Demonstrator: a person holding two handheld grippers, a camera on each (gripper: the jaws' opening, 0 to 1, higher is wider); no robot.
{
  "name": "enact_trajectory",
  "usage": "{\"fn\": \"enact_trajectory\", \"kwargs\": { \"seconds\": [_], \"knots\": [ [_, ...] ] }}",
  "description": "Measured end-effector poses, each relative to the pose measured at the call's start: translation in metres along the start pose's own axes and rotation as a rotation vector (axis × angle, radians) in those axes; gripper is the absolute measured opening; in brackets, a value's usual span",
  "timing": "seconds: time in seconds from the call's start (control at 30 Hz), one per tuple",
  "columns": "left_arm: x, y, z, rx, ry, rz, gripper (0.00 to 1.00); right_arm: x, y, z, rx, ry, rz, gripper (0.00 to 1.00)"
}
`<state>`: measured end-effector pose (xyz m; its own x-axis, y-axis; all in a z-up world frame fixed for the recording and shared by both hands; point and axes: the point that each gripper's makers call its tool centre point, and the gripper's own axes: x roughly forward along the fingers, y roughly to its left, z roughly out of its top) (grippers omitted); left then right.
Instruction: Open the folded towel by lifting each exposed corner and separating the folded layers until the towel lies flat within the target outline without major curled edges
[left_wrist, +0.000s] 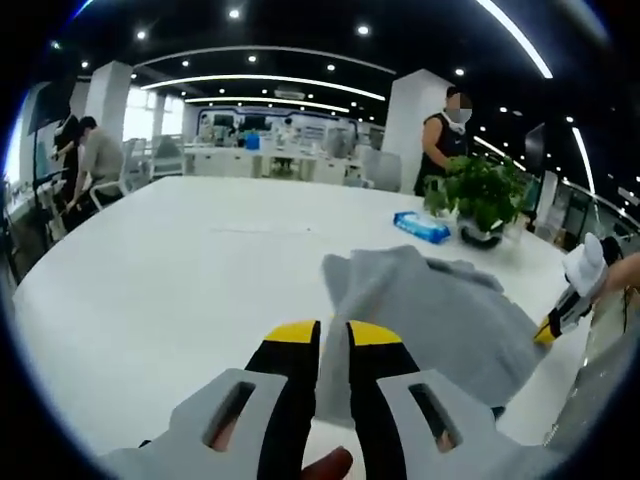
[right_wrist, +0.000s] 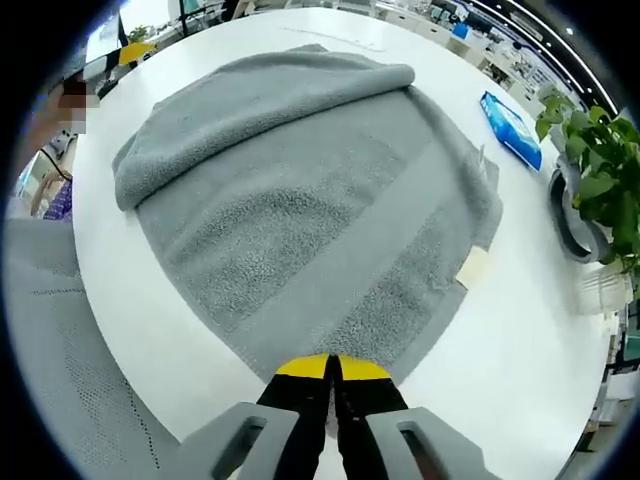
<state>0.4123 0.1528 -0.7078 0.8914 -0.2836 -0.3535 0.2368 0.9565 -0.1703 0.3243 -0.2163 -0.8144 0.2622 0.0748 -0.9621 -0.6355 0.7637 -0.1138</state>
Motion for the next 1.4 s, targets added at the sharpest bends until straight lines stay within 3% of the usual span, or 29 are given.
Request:
{"fn": "enact_trajectory", "kwargs": {
  "seconds": [0.27, 0.5, 0.6, 0.97, 1.23, 1.4],
  "knots": [
    [0.027, 0.000, -0.019, 0.041, 0.079, -0.059, 0.14, 0.000, 0.001, 0.000, -0.016, -0.014, 0.033, 0.00],
    [0.049, -0.005, -0.022, 0.056, 0.095, -0.093, 0.18, 0.000, 0.000, 0.000, -0.028, -0.032, 0.055, 0.00],
    [0.057, -0.007, -0.031, 0.070, 0.126, -0.111, 0.19, 0.000, 0.000, 0.000, -0.017, -0.040, 0.064, 0.00],
    [0.068, -0.010, -0.062, 0.107, 0.221, -0.120, 0.20, 0.000, 0.001, 0.001, -0.049, -0.032, 0.067, 0.00],
    [0.069, -0.011, -0.069, 0.110, 0.239, -0.124, 0.19, 0.000, -0.001, 0.001, -0.001, -0.042, 0.083, 0.00],
    [0.068, -0.010, -0.074, 0.093, 0.250, -0.118, 0.17, 0.000, 0.000, 0.001, -0.014, -0.038, 0.078, 0.00]
  ]
}}
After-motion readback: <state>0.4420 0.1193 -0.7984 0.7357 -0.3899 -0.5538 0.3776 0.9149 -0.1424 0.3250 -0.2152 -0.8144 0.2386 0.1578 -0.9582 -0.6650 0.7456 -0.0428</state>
